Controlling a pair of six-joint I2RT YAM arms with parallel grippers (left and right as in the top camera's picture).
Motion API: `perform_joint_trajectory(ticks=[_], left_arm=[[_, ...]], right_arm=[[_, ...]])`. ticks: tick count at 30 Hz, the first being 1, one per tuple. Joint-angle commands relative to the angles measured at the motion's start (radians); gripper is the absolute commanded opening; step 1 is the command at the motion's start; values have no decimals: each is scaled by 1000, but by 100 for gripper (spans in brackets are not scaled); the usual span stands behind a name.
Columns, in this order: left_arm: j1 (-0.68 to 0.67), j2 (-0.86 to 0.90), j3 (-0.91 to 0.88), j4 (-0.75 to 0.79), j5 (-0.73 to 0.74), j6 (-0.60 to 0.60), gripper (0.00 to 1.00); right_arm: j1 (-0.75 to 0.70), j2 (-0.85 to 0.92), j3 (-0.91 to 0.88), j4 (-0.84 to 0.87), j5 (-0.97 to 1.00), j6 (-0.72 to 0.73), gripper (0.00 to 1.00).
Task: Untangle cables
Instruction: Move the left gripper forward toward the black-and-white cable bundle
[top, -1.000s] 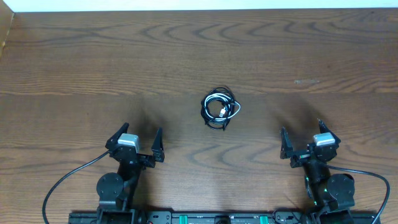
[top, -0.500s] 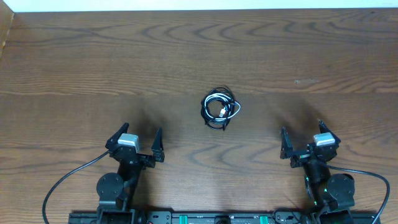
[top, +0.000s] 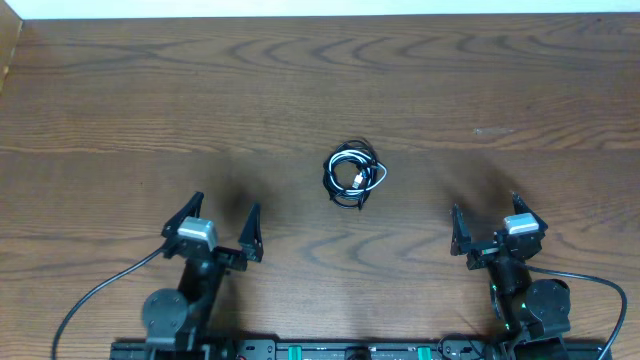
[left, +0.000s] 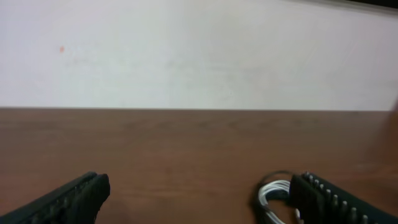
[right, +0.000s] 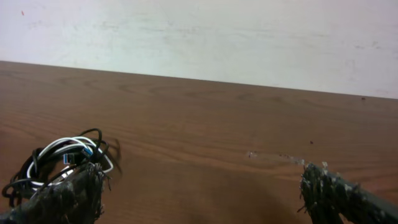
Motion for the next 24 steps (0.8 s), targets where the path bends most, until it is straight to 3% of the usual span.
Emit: perform_joint_trajectory(ticks=[1, 11, 18, 20, 24], left_arm=[[-3, 18, 168, -81, 56, -43, 98], [-3, 342, 694, -517, 93, -60, 98], [-3, 686, 1071, -871, 150, -14, 98], [-3, 829, 1202, -1036, 161, 6, 98], [-3, 996, 1305, -1210, 171, 26, 97]], right_arm=[[-1, -5, -1, -5, -5, -7, 99], [-1, -5, -1, -5, -5, -8, 99], [-1, -5, -1, -5, -4, -8, 99], [-1, -5, -1, -5, -4, -8, 99], [-1, -5, -1, -5, -5, -8, 99]])
